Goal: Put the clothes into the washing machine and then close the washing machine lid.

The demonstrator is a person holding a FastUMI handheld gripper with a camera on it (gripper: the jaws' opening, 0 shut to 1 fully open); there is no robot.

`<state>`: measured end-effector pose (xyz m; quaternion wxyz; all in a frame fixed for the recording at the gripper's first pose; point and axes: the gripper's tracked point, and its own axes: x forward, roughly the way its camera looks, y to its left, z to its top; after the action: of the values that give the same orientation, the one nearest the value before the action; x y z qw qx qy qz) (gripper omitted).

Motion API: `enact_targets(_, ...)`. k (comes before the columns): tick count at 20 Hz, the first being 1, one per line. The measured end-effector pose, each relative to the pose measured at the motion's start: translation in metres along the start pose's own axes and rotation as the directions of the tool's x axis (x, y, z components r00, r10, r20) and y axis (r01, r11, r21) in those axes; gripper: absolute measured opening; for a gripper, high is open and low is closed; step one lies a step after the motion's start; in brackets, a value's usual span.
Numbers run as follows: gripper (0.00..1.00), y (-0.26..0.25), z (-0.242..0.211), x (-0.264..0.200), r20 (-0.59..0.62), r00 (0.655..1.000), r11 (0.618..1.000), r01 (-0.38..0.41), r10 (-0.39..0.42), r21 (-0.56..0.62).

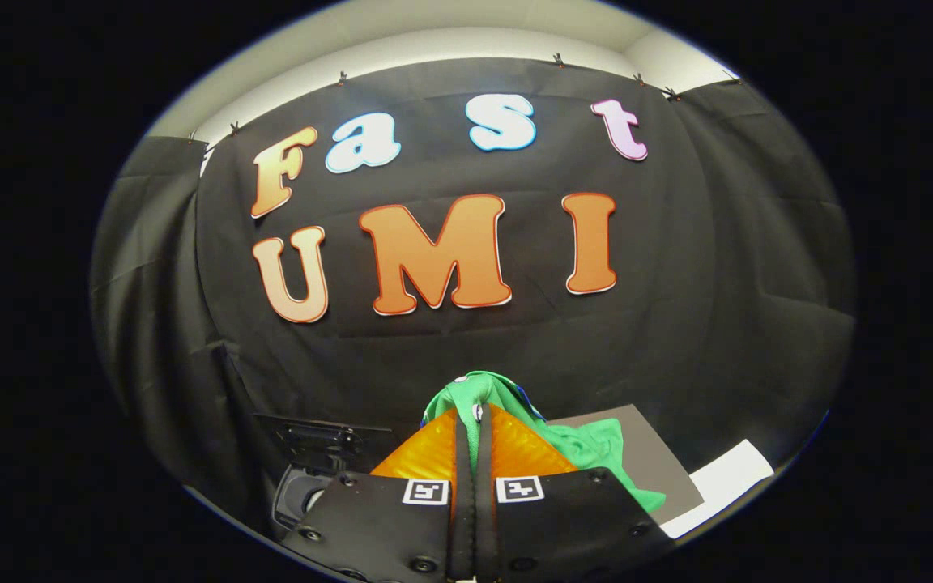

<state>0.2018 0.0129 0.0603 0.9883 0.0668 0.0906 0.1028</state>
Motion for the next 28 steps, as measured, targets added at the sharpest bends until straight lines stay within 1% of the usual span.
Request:
enact_targets(4, 0.08, 0.028, 0.031, -0.019, 0.082, 0.995, 0.998, -0.055, 0.055, -0.006)
enact_targets(7, 0.08, 0.051, 0.046, -0.032, 0.118, 0.988, 0.995, -0.099, 0.099, -0.008)
enact_targets(9, 0.08, 0.069, 0.055, -0.043, 0.139, 0.982, 0.992, -0.123, 0.126, -0.025)
enact_targets(12, 0.08, 0.103, 0.061, -0.055, 0.161, 0.969, 0.981, -0.179, 0.189, -0.073)
enact_targets(16, 0.08, 0.152, 0.052, -0.064, 0.145, 0.955, 0.961, -0.238, 0.258, -0.139)
enact_targets(19, 0.08, 0.189, 0.038, -0.060, 0.118, 0.947, 0.945, -0.279, 0.300, -0.168)
enact_targets(24, 0.08, 0.248, 0.021, -0.040, 0.088, 0.931, 0.923, -0.333, 0.354, -0.193)
enact_targets(28, 0.08, 0.287, 0.006, -0.014, 0.047, 0.916, 0.900, -0.380, 0.398, -0.213)
